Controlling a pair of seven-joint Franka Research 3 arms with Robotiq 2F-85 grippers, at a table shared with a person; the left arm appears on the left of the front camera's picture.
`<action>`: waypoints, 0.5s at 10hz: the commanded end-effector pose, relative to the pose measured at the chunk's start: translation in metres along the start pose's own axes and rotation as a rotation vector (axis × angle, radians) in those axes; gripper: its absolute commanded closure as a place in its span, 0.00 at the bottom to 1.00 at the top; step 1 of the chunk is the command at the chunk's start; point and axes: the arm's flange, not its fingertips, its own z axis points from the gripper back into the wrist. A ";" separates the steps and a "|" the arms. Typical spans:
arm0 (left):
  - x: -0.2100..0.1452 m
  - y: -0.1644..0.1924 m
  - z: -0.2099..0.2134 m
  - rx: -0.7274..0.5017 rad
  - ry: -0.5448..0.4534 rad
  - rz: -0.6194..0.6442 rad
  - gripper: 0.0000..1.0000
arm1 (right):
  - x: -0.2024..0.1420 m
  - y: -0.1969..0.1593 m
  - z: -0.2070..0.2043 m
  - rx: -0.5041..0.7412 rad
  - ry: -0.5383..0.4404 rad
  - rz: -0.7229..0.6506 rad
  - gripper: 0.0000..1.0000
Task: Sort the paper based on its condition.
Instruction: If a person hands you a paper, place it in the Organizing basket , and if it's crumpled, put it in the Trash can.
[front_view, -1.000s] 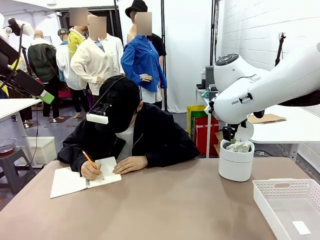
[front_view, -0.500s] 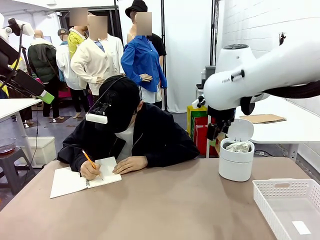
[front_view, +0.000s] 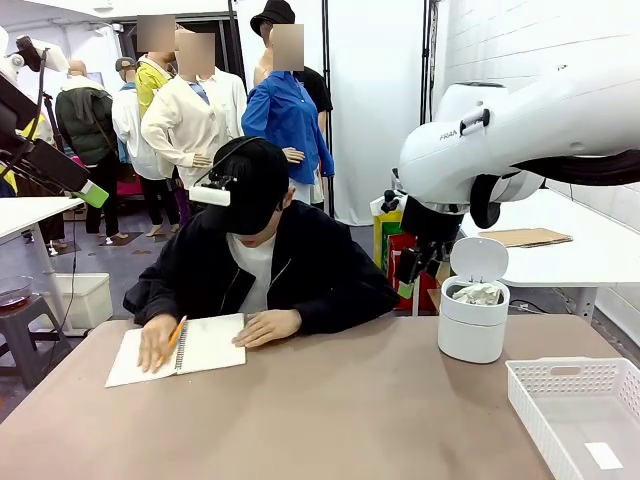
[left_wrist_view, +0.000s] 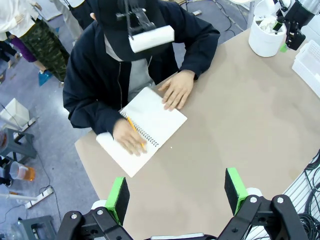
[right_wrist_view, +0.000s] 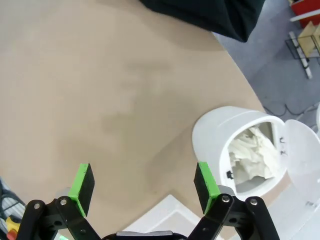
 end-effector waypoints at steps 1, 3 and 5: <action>0.000 0.001 0.000 -0.001 -0.001 0.002 0.00 | 0.003 -0.005 -0.002 -0.039 0.003 -0.015 0.00; 0.000 0.001 0.000 -0.001 -0.001 0.002 0.00 | 0.003 -0.005 -0.002 -0.039 0.003 -0.015 0.00; 0.000 0.001 0.000 -0.001 -0.001 0.002 0.00 | 0.003 -0.005 -0.002 -0.039 0.003 -0.015 0.00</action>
